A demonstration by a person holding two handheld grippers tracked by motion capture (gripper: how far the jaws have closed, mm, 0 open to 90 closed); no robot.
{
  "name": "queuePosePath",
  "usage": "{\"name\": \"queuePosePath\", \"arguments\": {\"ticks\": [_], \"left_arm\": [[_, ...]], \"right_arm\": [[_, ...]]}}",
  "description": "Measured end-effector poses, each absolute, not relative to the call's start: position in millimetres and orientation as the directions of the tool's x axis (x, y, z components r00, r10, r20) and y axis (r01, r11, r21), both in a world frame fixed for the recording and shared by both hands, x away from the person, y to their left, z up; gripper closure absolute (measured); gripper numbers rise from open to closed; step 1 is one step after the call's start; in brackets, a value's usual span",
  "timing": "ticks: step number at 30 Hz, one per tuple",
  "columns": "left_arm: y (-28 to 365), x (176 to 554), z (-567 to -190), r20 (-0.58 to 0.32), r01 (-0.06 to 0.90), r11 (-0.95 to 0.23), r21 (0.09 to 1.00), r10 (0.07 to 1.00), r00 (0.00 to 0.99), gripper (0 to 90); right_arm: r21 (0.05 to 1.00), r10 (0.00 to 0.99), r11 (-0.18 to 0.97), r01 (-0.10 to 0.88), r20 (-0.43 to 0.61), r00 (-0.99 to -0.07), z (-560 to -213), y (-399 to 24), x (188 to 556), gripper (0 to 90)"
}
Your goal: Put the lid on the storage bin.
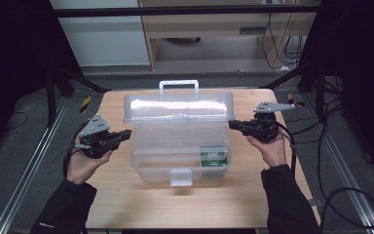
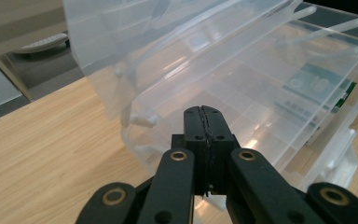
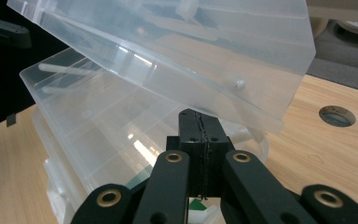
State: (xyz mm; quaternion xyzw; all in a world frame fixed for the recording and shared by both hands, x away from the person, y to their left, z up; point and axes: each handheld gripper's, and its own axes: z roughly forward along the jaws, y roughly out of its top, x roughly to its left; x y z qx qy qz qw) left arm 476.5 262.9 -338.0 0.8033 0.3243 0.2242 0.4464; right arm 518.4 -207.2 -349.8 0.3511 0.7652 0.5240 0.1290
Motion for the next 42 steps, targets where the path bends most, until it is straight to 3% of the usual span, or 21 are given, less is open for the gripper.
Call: {"name": "queuePosePath", "arguments": {"ticks": [42], "left_arm": [[271,470,-381,0.088,0.386,-0.471,0.793,0.716,0.692,87.6]], "right_arm": [[0.813,0.702,0.413,0.411,0.004,-0.713,-381,-204,477,90.0]]}}
